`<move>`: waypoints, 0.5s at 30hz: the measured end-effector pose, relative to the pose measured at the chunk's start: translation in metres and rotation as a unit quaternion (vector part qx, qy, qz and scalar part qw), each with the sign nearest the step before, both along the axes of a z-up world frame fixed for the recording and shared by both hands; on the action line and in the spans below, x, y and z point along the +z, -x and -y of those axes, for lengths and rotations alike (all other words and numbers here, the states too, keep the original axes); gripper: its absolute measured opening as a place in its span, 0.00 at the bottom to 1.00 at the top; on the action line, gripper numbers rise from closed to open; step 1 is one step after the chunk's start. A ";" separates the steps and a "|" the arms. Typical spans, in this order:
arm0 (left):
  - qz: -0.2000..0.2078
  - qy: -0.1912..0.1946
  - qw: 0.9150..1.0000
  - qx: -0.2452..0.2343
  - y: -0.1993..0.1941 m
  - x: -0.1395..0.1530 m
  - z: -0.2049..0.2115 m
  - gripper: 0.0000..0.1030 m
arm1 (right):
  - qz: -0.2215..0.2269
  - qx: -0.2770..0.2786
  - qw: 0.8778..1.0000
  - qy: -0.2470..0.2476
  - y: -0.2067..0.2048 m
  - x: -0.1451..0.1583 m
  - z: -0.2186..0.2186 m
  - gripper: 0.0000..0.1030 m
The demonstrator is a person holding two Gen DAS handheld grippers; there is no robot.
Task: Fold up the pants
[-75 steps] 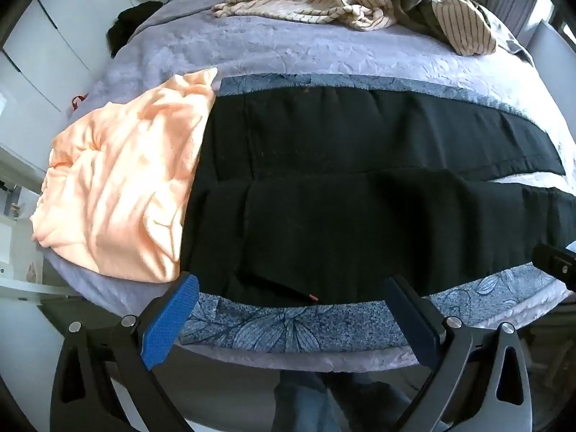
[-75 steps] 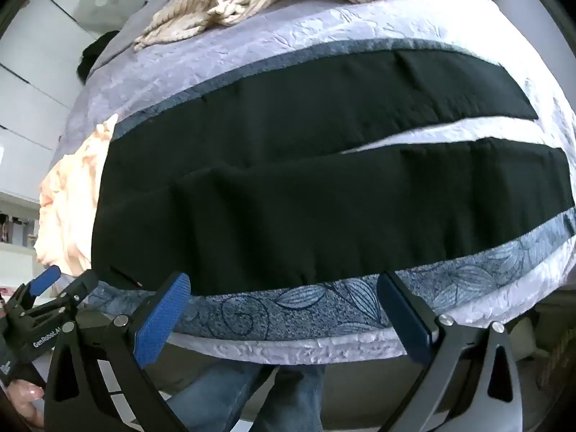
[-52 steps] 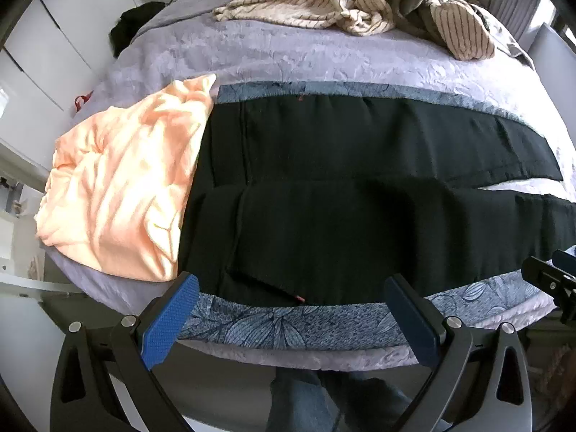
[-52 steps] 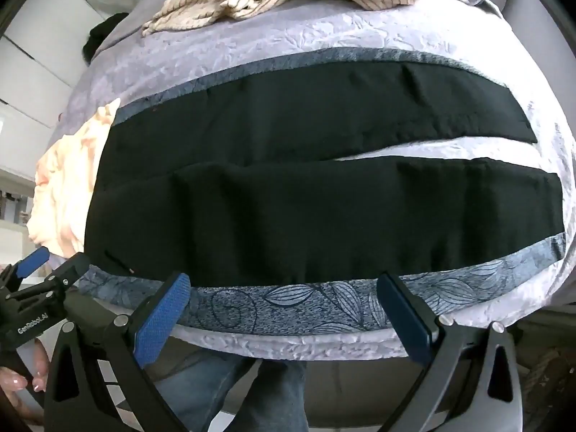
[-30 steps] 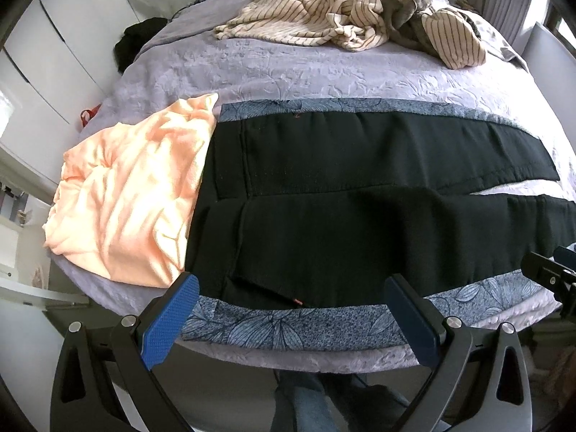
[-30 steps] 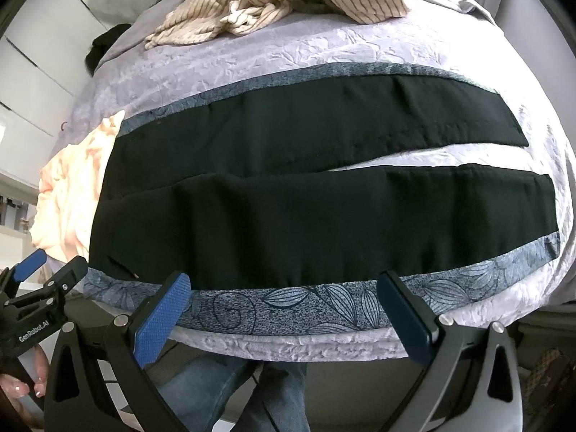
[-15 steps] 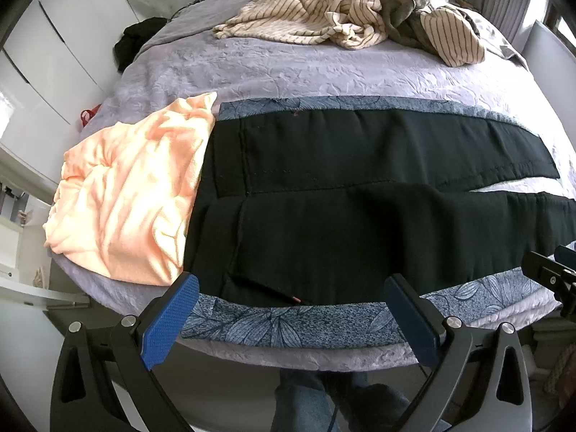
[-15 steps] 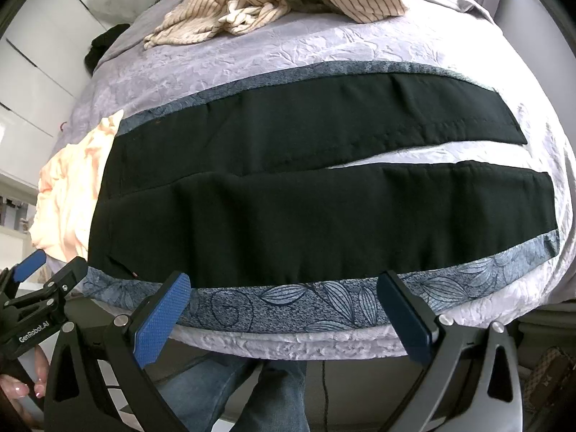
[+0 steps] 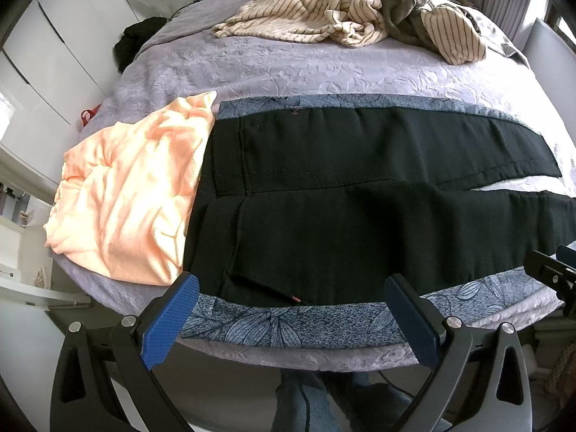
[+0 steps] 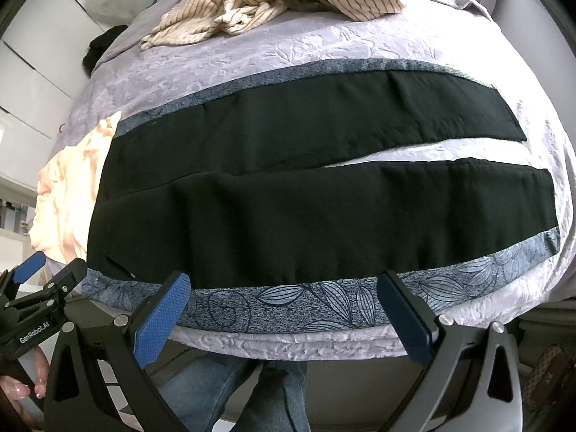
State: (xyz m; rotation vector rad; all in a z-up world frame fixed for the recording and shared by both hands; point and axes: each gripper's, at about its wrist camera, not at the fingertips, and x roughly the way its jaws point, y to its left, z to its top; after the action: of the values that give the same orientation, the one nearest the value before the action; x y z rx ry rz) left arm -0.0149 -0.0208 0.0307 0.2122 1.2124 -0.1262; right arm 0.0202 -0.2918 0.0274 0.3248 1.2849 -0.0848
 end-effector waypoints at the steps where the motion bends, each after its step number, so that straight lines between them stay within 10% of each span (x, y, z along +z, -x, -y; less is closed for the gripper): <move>1: 0.000 0.000 1.000 0.000 0.000 0.000 0.000 1.00 | -0.001 0.000 1.000 0.001 0.000 0.000 0.000 1.00; 15: -0.006 0.013 1.000 -0.011 0.005 -0.001 0.005 1.00 | -0.003 0.002 1.000 0.010 0.002 -0.002 -0.002 1.00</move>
State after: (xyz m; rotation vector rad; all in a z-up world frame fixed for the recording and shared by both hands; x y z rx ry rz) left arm -0.0197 -0.0258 0.0297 0.2024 1.2191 -0.1627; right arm 0.0184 -0.2896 0.0253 0.3063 1.2896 -0.0953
